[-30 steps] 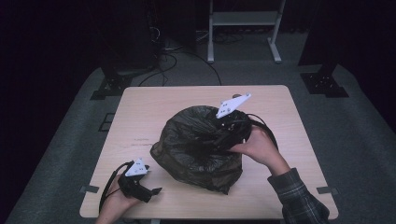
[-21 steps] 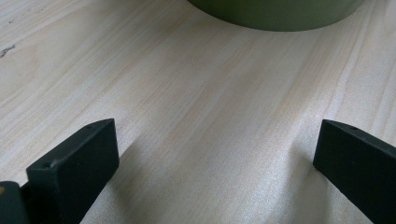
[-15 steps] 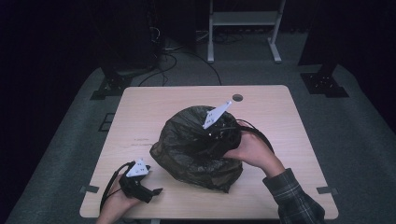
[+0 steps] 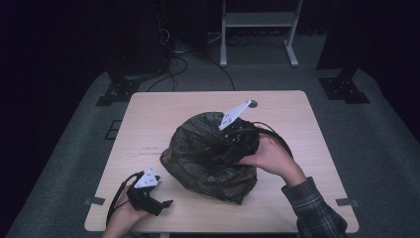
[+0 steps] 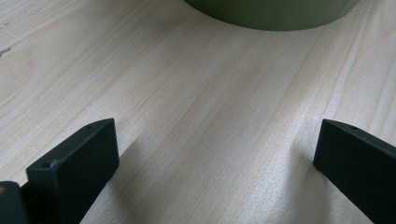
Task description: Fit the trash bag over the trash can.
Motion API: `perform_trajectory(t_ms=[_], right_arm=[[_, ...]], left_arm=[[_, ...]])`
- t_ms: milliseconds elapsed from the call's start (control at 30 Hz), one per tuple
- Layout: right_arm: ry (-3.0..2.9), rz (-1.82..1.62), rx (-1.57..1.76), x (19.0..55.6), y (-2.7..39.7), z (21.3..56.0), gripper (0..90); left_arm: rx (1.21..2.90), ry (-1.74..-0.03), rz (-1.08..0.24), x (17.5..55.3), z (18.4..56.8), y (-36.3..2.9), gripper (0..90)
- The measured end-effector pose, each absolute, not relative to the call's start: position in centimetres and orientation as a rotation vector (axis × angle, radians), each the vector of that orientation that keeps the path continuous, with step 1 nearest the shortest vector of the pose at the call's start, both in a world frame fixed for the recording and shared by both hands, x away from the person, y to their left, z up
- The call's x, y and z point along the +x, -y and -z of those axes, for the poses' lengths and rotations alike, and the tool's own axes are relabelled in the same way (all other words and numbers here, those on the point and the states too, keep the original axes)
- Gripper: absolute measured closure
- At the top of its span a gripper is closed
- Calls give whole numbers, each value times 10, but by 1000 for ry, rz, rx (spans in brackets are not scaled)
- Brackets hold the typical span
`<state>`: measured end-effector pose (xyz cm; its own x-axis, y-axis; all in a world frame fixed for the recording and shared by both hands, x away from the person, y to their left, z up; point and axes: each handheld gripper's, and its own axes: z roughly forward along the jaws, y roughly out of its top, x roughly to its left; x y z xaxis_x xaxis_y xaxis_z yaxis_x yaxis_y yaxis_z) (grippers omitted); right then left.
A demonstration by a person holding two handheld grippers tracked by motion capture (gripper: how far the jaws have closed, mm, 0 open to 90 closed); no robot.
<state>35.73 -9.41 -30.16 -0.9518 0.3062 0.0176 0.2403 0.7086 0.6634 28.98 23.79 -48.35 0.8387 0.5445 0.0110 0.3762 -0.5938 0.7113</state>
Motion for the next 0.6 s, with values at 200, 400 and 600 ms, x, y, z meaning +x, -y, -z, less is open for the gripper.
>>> perform_trajectory(t_ms=[200,400,600], right_arm=[[-2745,-1186,412,359,86,277,102],[-2699,-1243,380,369,60,269,102],[-2748,-1216,364,383,30,286,102]], left_arm=[[2273,-668,-294,290,484,-238,0],[2274,-666,-293,290,484,-238,0],[2273,-664,-291,290,484,-238,0]])
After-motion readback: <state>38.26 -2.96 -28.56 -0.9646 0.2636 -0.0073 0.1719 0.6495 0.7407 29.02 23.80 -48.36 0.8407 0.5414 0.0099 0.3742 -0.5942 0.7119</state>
